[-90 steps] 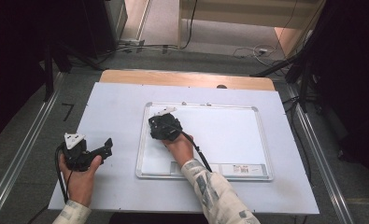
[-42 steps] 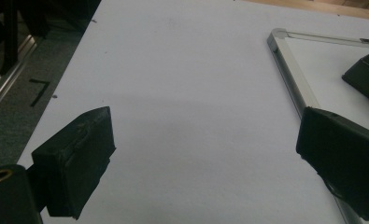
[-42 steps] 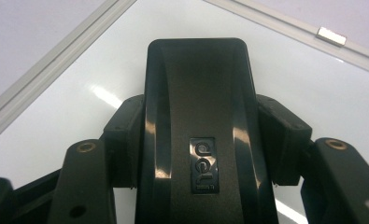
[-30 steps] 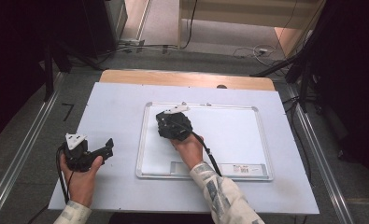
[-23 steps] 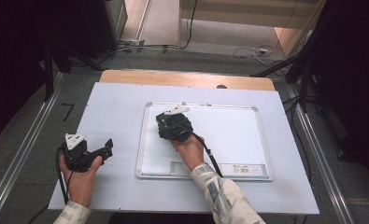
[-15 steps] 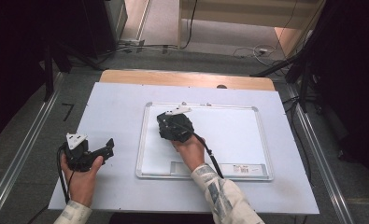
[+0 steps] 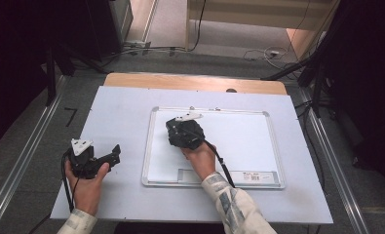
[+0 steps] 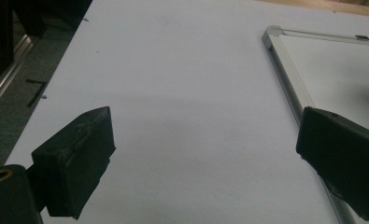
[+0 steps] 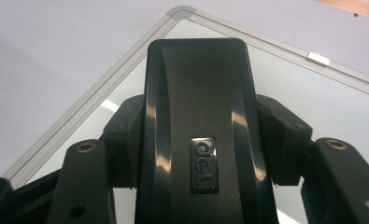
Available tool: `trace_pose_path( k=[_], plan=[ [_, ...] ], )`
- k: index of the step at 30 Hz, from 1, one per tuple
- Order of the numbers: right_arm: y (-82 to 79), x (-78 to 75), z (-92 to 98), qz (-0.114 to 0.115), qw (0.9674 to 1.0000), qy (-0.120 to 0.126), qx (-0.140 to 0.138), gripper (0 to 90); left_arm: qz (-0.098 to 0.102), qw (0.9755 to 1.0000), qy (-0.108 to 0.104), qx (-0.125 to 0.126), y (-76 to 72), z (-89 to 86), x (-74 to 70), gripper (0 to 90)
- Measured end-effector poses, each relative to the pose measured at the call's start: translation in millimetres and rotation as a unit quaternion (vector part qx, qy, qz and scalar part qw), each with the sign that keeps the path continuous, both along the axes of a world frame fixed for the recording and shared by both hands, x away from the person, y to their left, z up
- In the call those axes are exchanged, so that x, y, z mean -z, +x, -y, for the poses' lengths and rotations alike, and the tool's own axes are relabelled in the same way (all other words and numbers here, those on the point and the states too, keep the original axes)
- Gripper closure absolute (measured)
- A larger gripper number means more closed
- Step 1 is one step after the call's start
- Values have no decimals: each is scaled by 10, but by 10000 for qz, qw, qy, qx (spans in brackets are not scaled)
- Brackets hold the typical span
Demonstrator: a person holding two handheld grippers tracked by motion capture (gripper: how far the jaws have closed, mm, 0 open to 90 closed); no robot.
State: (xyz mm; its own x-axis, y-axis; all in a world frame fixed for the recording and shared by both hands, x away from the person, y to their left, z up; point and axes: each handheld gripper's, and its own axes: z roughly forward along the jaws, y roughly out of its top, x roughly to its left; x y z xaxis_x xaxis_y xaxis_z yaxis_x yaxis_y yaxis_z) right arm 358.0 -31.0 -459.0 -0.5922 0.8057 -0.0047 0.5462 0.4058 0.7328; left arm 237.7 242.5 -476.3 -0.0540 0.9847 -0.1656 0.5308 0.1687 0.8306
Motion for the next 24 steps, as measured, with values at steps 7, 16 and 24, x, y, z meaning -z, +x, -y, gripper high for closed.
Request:
trace_pose_path(
  k=[7,16,24],
  plan=[
    [-11,4,47,2,10000,17,52,379,0,10000,0,2,-1,9,-2,48],
    [3,-10,182,0,9997,32,222,378,-6,10000,1,-2,-8,-9,-2,48],
    [54,-13,500,-30,9984,39,569,379,0,10000,2,5,-2,0,-2,48]
  ],
)
